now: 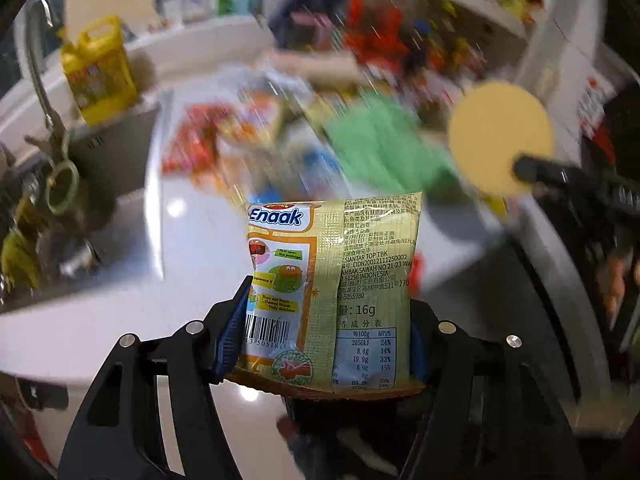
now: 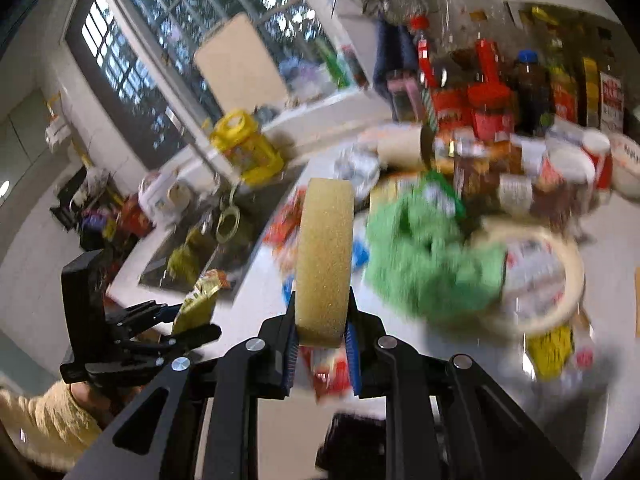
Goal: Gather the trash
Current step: 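Lower the sponge and Enaak packet over the trash bin and open both tools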
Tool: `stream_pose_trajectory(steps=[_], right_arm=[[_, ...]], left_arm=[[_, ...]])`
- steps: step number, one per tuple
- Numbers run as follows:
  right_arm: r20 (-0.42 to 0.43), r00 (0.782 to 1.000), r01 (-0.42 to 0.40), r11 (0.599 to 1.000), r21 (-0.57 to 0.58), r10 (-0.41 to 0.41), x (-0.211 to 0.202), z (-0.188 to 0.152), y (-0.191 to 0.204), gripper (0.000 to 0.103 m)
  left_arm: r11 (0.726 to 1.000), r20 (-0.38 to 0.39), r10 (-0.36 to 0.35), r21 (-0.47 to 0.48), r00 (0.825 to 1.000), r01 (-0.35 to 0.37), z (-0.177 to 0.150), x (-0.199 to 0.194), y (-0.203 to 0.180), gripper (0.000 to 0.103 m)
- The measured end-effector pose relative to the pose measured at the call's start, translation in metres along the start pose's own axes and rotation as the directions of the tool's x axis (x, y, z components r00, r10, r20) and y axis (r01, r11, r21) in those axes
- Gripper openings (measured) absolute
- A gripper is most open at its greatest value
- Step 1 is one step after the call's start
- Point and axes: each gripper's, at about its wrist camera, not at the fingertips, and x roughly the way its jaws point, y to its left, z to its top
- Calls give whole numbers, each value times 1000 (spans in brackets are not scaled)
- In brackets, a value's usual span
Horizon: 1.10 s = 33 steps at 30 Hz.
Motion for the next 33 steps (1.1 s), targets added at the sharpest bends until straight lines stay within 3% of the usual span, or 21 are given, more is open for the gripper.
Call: stream_pose_trajectory(steps=[4,6,11,12,14,18,19,20,22,23,25,31,33], right_arm=[[-158,987,5,1000,21,-1,4,-50,-2,20],[-247,969,20,999,42,-9,13,-79,-8,20],[-409,911,89,994,65,-55,49,-143,-32,20],[-436,898,101,993,62,-64,58,-154,-39,20],[-487,868,135,989,54,-92,79,-176,-52,20],[-567,814,190,981,49,-129,116,-211,-74,24],[-580,802,207,977,49,-141,126,-218,-81,30],[-587,797,217,975,55,-144,131,-222,-85,51],[-592,783,264,964,38,-190,140,-226,-91,75],[-594,775,288,957,31,-214,143,-226,-94,74],[-588,780,291,956,41,-212,137,-220,-100,75],[-491,844,253,967,11,-215,96,-178,-79,88],[-433,879,223,975,-1,-202,78,-156,-66,90]], left_arm=[[998,-150,-34,55,988,43,-50,22,-22,62],[997,-241,-41,47,970,53,-72,45,-25,62],[993,-371,-33,97,928,74,-111,107,-34,62],[990,-410,-30,116,912,85,-120,126,-37,62],[988,-437,-23,126,899,86,-129,147,-41,62],[983,-515,-3,154,857,96,-149,194,-51,62],[983,-526,1,158,850,96,-152,202,-53,63],[982,-535,20,171,845,85,-155,208,-55,66],[979,-552,53,191,832,65,-157,223,-56,82],[979,-553,56,193,831,63,-156,225,-57,89],[981,-551,48,183,833,65,-154,223,-55,89],[991,-513,54,133,857,17,-138,189,-39,91],[994,-458,38,110,888,14,-130,165,-32,91]])
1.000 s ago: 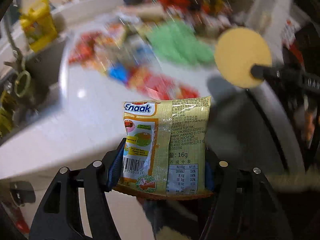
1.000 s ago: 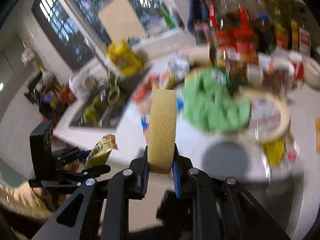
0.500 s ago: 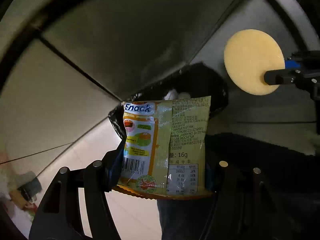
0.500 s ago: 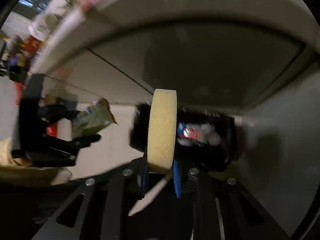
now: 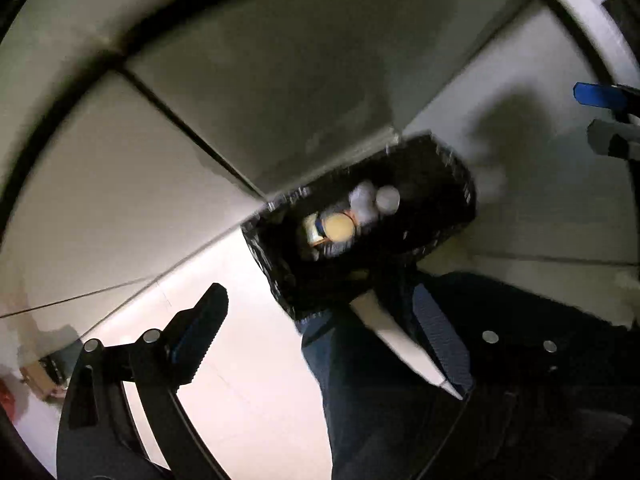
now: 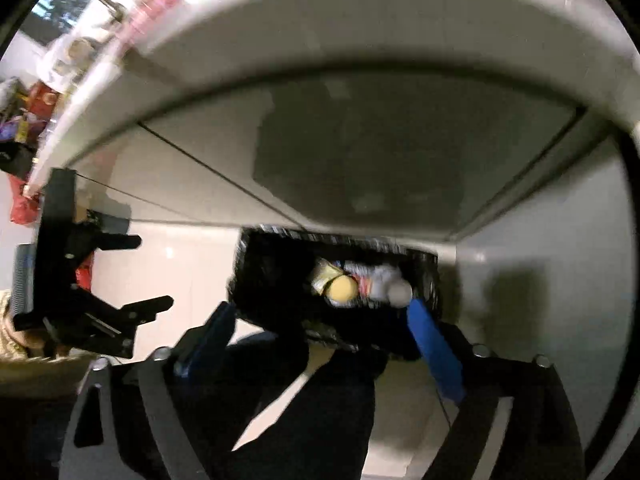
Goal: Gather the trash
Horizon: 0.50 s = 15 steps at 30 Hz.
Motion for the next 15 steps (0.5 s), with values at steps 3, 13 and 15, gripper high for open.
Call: stream_pose_trajectory(steps=[3,13,15], right_arm=[[141,987,-73,996,-43,78,-50,25,21,94],[530,847,-11,998,-59,40,-153,146,27,98],[560,823,-186,976,109,94,-153,172,-10,98]], left_arm=[[1000,101,3,-21,995,-1,-10,-41,8,91],[987,491,103,-160,865,-26,-1,-181,39,91],[982,524,139,-186,841,-46,3,-190,45,91]])
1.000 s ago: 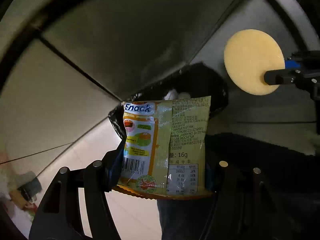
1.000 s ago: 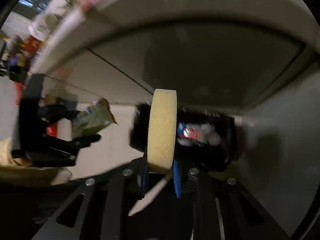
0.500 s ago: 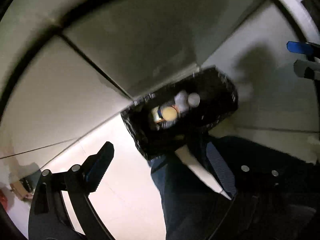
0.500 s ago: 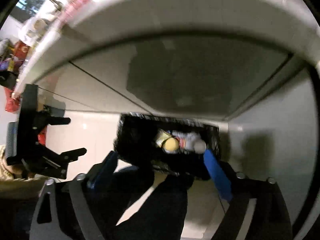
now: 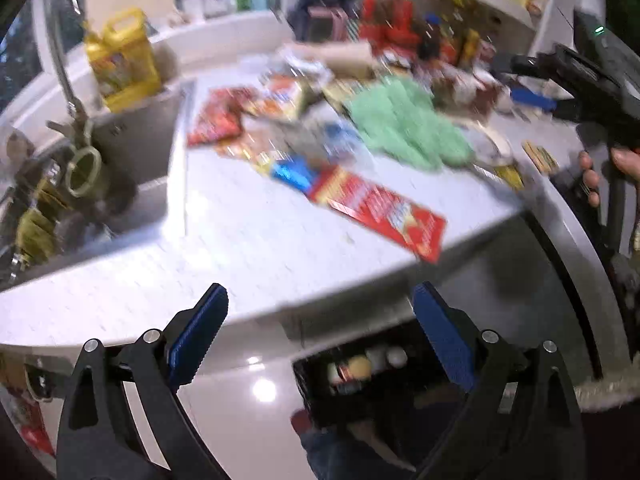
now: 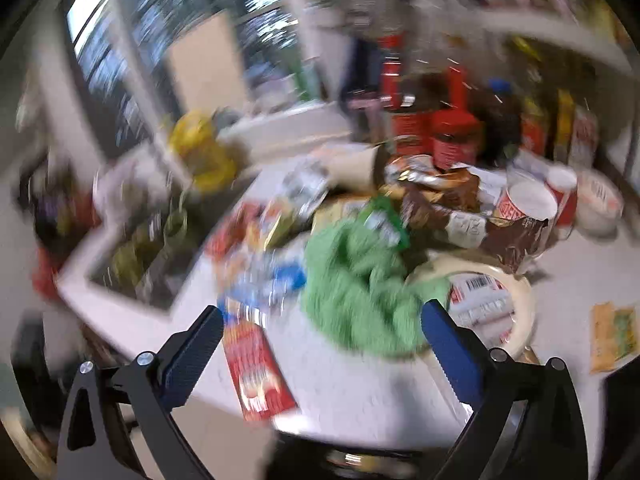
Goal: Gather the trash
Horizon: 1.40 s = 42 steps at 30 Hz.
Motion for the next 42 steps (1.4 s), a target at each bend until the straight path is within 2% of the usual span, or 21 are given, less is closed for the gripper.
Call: stream_pose_trajectory(steps=[2,5,7,10,13,15,16,17,18,19,22,23,25,28,30,33,37,39,42], right_arm=[[13,999,-51,971,233,49,17,13,-37,98],[41,998,-58,899,434,44,38,25,-74,98],[40,999,-40,857,513,23,50,31,-82,98],[35,999,-36,771,636,19,73,34,-105,98],[30,1000,-24,718,696,4,88,36,-122,98],[35,999,-13,701,713,-16,98,39,-129,98],[43,999,-15,700,714,-22,102,41,-132,93],[45,999,-17,701,712,-21,106,42,-134,79],[37,999,-8,710,704,-26,107,42,-133,71],[30,999,1,730,684,-30,110,43,-132,59],[61,997,-7,795,607,-38,103,44,-122,51],[71,997,-14,807,590,-35,100,43,-120,42],[102,995,-41,828,559,-20,87,43,-114,34],[149,989,-67,880,470,-4,59,48,-95,33],[177,984,-87,898,432,10,42,51,-86,33],[214,976,-108,928,357,31,11,52,-70,33],[247,966,-153,930,335,71,-21,42,-61,33],[252,964,-170,925,339,84,-28,35,-61,33],[241,966,-181,916,358,97,-36,24,-62,33]], left_arm=[[1000,17,5,-10,1000,-5,3,1,1,91],[1000,11,0,-29,1000,1,3,2,4,91],[1000,-4,1,-29,1000,-1,0,5,5,91],[1000,-15,9,-23,1000,-10,-5,-2,5,91],[999,-18,17,-29,1000,-17,-6,-4,7,91],[999,-19,22,-35,1000,-23,-6,-4,10,91],[999,-21,26,-38,999,-27,-5,-3,11,91],[999,-22,28,-41,999,-28,-5,-2,12,91],[999,-20,29,-43,999,-30,-5,-2,13,91],[999,-20,29,-44,999,-30,-4,-2,14,91],[999,-21,27,-42,999,-28,-1,2,14,91],[999,-21,23,-43,1000,-24,1,3,14,91],[999,-13,9,-44,1000,-9,6,5,15,91],[999,4,8,-47,1000,-8,19,10,18,91],[999,21,14,-42,1000,-13,31,16,20,91],[999,59,23,-35,998,-21,66,29,28,91],[1000,77,2,7,997,-3,123,62,33,91],[999,46,-28,29,999,27,157,93,35,91],[996,-26,-14,91,1000,17,199,143,34,91]])
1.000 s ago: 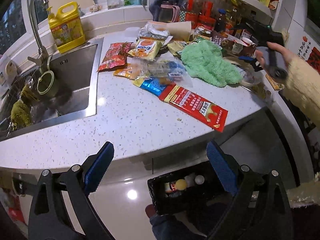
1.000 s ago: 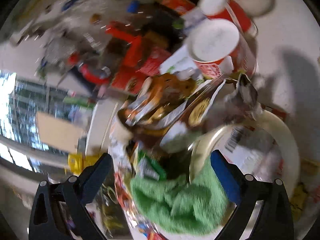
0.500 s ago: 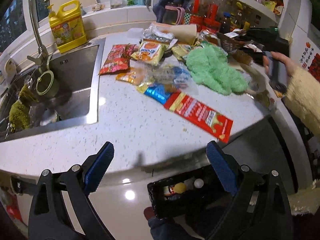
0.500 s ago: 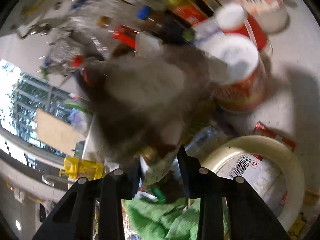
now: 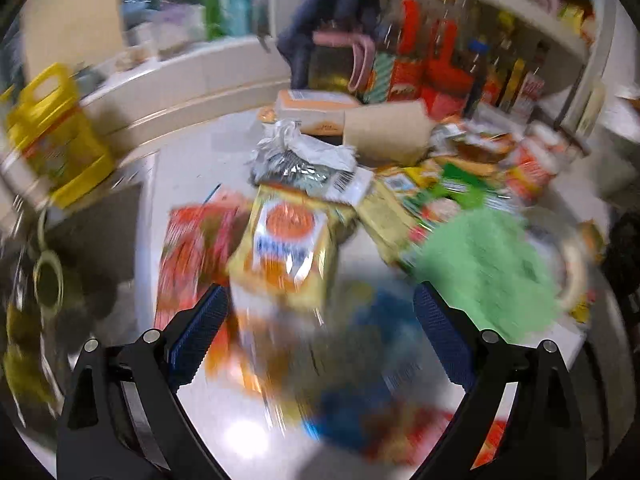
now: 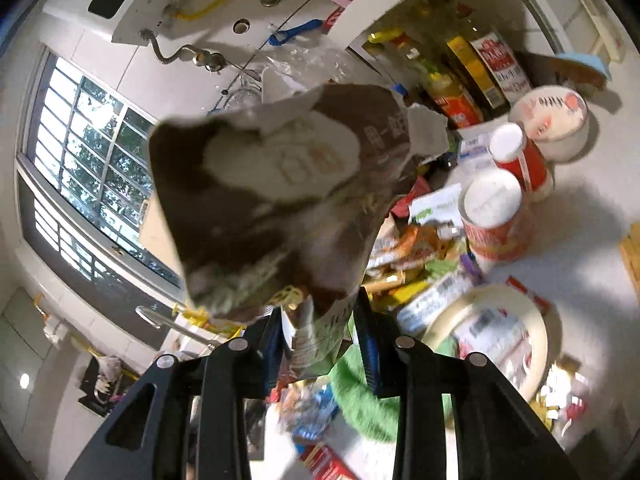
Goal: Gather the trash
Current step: 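Grasp the brown Pejoy wrapper with the right tool, then grasp the orange Enaak biscuit packet with the left tool while the right tool holds the wrapper, then lower the wrapper and biscuit packet over the trash bin and open both tools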
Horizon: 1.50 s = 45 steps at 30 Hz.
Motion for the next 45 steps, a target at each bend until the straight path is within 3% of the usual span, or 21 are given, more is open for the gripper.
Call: stream_pose_trajectory(steps=[4,8,10,11,12,15,23,28,31,36,40,43,45], right_arm=[[-5,1000,23,999,28,-23,-14,-12,-10,33],[-3,999,41,998,41,-41,-21,-19,-12,33],[-2,999,43,998,45,-43,-21,-20,-12,33],[-1,999,45,998,43,-45,-20,-21,-11,33],[-2,999,50,998,36,-50,-20,-21,-10,33],[-13,999,47,999,24,-47,-16,-23,-6,34],[-45,999,15,1000,-25,-16,3,-23,11,34],[-68,998,-17,998,-64,13,16,-22,25,34],[-79,996,-39,995,-93,31,19,-23,36,34],[-146,987,-92,980,-178,67,12,-31,60,34],[-258,965,-125,955,-269,54,-2,-57,71,34],[-390,921,-137,934,-329,-2,-16,-92,68,34],[-494,867,-127,932,-340,-62,-23,-124,55,34]], left_arm=[[998,-121,-56,20,991,58,28,52,11,91],[998,-209,-25,42,978,35,29,87,19,91],[998,-211,-31,42,977,41,28,93,20,91],[998,-206,-32,42,978,41,28,94,20,86],[998,-194,-34,43,980,43,28,93,20,71],[996,-166,-82,18,983,87,28,85,23,53],[996,-20,-88,8,996,89,29,33,30,53],[996,124,-90,10,988,89,48,-32,30,53],[994,206,-104,6,973,105,48,-73,23,53],[989,284,-147,26,947,146,4,-137,6,53],[981,211,-192,23,958,191,-66,-158,-12,53],[968,69,-249,0,966,250,-126,-157,-31,53],[959,-47,-285,-15,957,284,-166,-148,-48,53]])
